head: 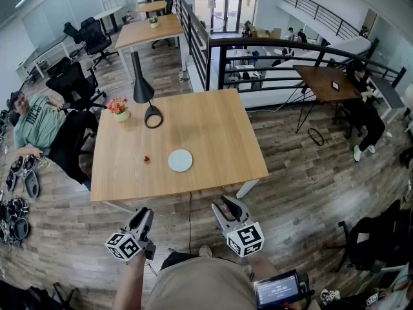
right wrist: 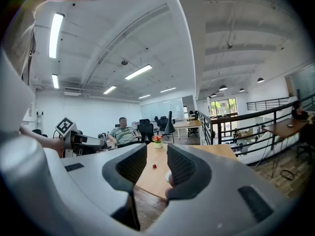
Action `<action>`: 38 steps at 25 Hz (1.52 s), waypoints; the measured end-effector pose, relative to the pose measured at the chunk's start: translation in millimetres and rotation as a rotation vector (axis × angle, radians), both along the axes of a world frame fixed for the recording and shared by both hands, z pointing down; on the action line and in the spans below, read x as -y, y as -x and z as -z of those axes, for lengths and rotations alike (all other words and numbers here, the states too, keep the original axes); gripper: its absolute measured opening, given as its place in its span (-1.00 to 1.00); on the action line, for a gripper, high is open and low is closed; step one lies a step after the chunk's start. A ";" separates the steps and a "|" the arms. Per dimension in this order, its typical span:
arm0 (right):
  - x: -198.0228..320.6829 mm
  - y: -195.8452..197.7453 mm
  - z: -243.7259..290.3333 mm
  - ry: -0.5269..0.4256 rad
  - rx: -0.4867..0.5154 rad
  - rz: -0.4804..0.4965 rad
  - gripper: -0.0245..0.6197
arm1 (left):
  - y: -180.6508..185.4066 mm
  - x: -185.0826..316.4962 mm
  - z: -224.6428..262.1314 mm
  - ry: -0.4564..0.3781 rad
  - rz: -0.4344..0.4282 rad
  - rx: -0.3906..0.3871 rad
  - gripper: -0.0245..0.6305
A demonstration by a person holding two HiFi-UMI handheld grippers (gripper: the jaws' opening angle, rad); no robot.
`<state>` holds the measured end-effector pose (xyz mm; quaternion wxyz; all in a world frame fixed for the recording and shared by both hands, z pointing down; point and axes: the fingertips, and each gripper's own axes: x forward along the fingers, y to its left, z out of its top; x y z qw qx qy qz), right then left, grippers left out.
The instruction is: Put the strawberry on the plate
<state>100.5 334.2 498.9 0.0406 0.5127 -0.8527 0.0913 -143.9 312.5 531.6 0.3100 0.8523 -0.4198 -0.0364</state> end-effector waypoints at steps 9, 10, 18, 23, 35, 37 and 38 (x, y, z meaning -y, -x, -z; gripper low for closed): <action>-7.6 6.5 -0.3 0.007 0.061 0.014 -0.50 | 8.9 -10.0 -6.3 0.003 0.015 0.000 -0.56; -9.0 6.5 -1.2 0.007 0.059 0.015 -0.50 | 8.9 -11.0 -7.0 0.004 0.013 0.000 -0.56; -12.1 3.1 -8.3 0.015 0.078 0.008 -0.50 | 14.2 -20.5 -7.4 0.024 0.014 0.033 -0.56; -1.8 4.6 -12.3 0.017 0.062 0.004 -0.50 | 24.9 -16.1 -9.5 0.034 0.030 0.052 -0.56; 68.7 41.0 -21.9 0.064 0.006 -0.037 -0.50 | 66.4 65.7 -17.6 0.035 -0.003 0.052 -0.56; 84.1 47.1 -20.6 0.069 0.000 -0.045 -0.50 | 73.7 84.5 -16.6 0.031 -0.007 0.048 -0.56; 92.5 50.8 -19.5 0.070 -0.005 -0.049 -0.50 | 77.8 94.0 -16.6 0.031 -0.009 0.045 -0.56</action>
